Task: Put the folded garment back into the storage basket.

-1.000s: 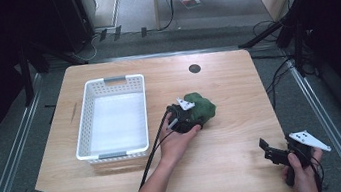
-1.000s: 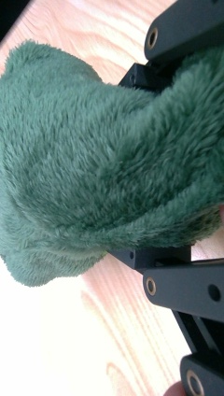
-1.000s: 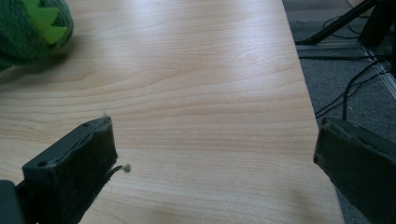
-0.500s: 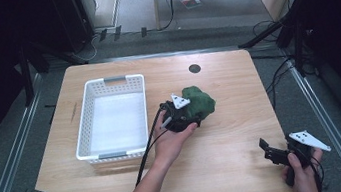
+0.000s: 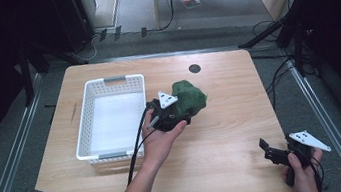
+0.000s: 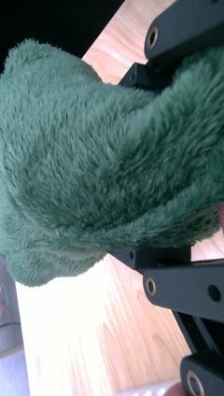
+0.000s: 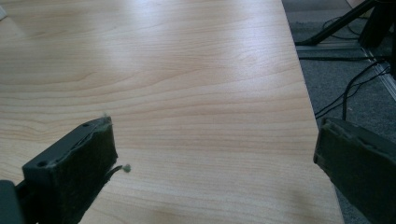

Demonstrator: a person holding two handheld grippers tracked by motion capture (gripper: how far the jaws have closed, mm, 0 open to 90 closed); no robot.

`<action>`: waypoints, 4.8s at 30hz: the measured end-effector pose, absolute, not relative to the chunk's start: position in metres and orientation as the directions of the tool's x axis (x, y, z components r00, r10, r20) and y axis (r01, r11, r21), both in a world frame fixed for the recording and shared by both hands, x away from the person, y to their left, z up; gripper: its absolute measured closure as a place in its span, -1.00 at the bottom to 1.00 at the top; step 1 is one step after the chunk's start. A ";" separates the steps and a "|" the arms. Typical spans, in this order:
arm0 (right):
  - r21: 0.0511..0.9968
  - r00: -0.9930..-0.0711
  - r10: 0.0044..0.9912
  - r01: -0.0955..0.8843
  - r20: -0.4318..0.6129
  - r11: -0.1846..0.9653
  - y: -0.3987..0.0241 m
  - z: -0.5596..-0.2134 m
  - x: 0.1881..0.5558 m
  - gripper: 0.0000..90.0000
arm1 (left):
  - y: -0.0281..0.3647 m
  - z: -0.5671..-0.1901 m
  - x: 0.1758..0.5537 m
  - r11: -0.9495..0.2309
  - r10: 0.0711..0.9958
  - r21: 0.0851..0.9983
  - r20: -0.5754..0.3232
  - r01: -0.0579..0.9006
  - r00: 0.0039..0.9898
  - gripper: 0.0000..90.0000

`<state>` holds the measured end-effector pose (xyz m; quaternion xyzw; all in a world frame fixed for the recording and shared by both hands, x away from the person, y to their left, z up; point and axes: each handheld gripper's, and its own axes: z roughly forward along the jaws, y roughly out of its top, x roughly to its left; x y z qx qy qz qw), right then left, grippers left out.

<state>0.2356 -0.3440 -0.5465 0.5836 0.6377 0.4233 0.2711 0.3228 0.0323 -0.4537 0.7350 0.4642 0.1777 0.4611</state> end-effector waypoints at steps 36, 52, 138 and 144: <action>0.921 -0.243 0.970 0.382 0.022 0.075 -0.336 -0.545 0.229 -0.94 | 0.157 -0.442 0.313 -0.005 0.930 0.858 -0.185 0.513 0.318 -0.09; 0.907 -0.290 0.956 0.410 0.036 0.090 -0.335 -0.545 0.230 -1.00 | 0.202 -0.455 0.319 0.018 0.959 0.837 -0.169 0.547 0.228 -0.11; 0.902 -0.284 0.957 0.424 0.055 0.074 -0.336 -0.545 0.232 -1.00 | 0.285 -0.469 0.245 0.072 0.970 0.897 -0.164 0.435 0.177 -0.95; 0.902 -0.283 0.958 0.425 0.054 0.075 -0.336 -0.545 0.232 -1.00 | 0.303 -0.477 0.230 0.087 0.974 0.897 -0.168 0.433 0.153 -0.95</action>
